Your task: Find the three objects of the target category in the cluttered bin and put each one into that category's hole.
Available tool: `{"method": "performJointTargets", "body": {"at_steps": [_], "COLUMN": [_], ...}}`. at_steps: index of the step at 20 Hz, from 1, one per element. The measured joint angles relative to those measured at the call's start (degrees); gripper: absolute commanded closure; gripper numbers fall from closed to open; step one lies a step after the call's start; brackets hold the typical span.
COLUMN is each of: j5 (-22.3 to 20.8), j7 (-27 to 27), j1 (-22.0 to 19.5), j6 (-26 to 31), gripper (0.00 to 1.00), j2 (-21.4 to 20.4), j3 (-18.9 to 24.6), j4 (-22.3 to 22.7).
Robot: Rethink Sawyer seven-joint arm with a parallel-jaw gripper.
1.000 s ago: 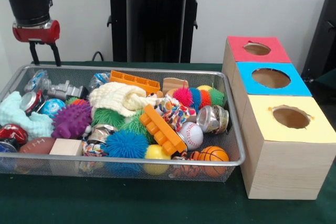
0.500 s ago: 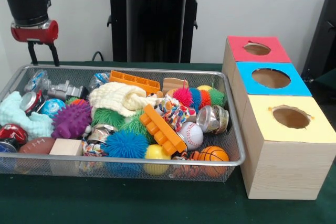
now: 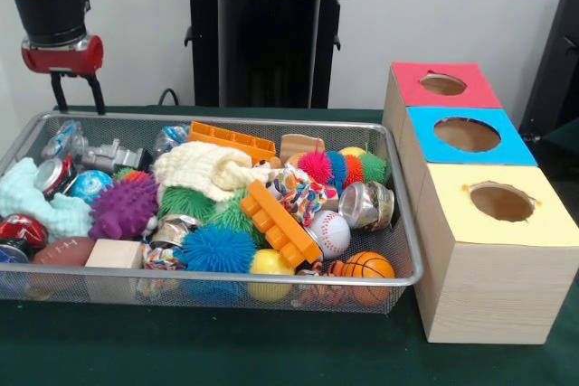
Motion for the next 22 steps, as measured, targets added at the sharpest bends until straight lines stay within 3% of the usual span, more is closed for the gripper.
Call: {"method": "performJointTargets", "body": {"at_steps": [22], "j5": [0.7], "j7": [0.0], "j1": [2.2], "j6": [3.7], "gripper": [0.00], "j2": [0.5], "j3": [0.1], "j4": [-0.7]}}
